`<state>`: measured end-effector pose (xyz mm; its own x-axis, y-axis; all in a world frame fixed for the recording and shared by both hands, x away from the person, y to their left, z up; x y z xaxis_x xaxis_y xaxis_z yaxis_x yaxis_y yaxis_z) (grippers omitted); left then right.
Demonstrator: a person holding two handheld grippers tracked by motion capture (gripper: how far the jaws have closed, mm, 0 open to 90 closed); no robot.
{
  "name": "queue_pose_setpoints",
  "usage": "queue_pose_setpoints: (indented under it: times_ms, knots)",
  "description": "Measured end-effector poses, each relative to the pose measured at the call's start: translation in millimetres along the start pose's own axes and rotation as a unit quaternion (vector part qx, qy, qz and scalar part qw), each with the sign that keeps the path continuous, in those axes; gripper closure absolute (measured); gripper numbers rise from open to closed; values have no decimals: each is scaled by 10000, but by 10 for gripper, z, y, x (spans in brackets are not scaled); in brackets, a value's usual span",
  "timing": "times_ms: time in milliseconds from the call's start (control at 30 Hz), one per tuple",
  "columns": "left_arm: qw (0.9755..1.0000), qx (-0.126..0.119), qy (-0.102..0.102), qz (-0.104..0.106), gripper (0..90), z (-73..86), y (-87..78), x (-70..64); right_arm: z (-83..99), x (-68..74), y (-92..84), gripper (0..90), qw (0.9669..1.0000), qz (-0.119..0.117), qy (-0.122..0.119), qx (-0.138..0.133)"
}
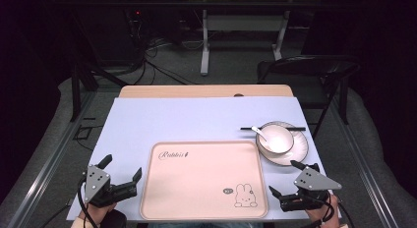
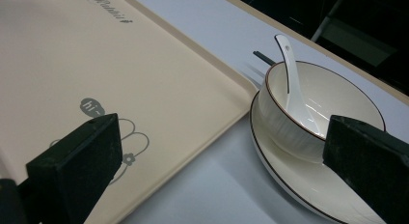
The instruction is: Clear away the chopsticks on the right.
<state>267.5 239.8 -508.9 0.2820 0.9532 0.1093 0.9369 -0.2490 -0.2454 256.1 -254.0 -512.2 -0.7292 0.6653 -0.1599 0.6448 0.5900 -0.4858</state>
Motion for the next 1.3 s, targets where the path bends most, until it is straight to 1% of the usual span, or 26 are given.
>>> queue_pose_setpoints:
  times_ms: [100, 267, 400, 567, 633, 667, 700, 767, 800, 833, 867, 933, 1000, 1033, 1067, 1100, 1167, 1200, 1300]
  knots:
    - [10000, -8, 7, 16, 0, 1, -5, 0, 3, -12, 4, 0, 10000, 31, 15, 26]
    - [10000, 6, 28, 3, 0, 1, -4, -7, 15, -60, 1, 0, 9996, 245, 106, 67]
    - [10000, 5, 33, -17, 0, -1, -4, -10, 27, -77, -10, 0, 9993, 318, 177, 106]
    - [10000, 10, 25, -29, 0, 3, 0, -5, 28, -93, -20, 0, 9989, 393, 186, 176]
    - [10000, 10, 5, -47, 0, 4, -3, 1, 11, -115, -56, 0, 9984, 511, 130, 195]
    - [10000, 10, -6, -59, 0, 4, -5, 2, 6, -136, -73, 0, 9980, 577, 175, 199]
    - [10000, 10, -8, -59, 0, 4, -5, 2, 8, -159, -90, 0, 9979, 572, 232, 202]
    - [10000, 10, 2, -60, 0, 4, -2, 1, 19, -216, -122, 0, 9974, 620, 269, 265]
    - [10000, 26, 9, -68, 0, 4, 0, -1, 19, -216, -122, 0, 9974, 620, 269, 265]
    - [10000, 34, 23, -67, 0, 4, 2, -3, 25, -244, -131, 0, 9976, 567, 276, 302]
    - [10000, 32, 6, -64, 0, 4, 6, -5, 28, -308, -143, 0, 9970, 561, 186, 503]
    - [10000, 43, 1, -68, 0, 5, 9, 0, 27, -367, -162, 0, 9970, 510, 230, 543]
    - [10000, 48, 11, -70, 0, 5, 6, 2, 32, -424, -162, 0, 9962, 453, 213, 717]
    - [10000, 50, 12, -72, 0, 5, 6, 2, 35, -445, -160, 0, 9963, 378, 236, 737]
    - [10000, 53, 0, -71, 0, 5, 7, 1, 40, -462, -150, 0, 9958, 297, 258, 825]
    - [10000, 42, 0, -75, 0, 5, 9, -1, 43, -484, -143, 0, 9949, 279, 197, 945]
    - [10000, 46, 3, -73, 0, 5, 12, -3, 30, -517, -130, 0, 9938, 175, 105, 1095]
    - [10000, 46, 1, -73, 0, 5, 12, -3, 15, -540, -129, 0, 9929, 173, 22, 1173]
    - [10000, 53, 3, -73, 0, 5, 12, -5, -49, -615, -131, 0, 9904, 15, -181, 1372]
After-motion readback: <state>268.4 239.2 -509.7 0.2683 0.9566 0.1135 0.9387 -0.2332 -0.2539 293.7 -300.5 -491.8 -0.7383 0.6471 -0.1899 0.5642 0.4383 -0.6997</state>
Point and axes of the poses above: each handheld gripper's, and its own axes: y roughly forward along the jaws, z roughly out of its underside, x roughly to its left, the point moved 4 cm from there along y, roughly forward along the jaws, and after that the axes turned 7 degrees about -z, right-handed, at the moved point
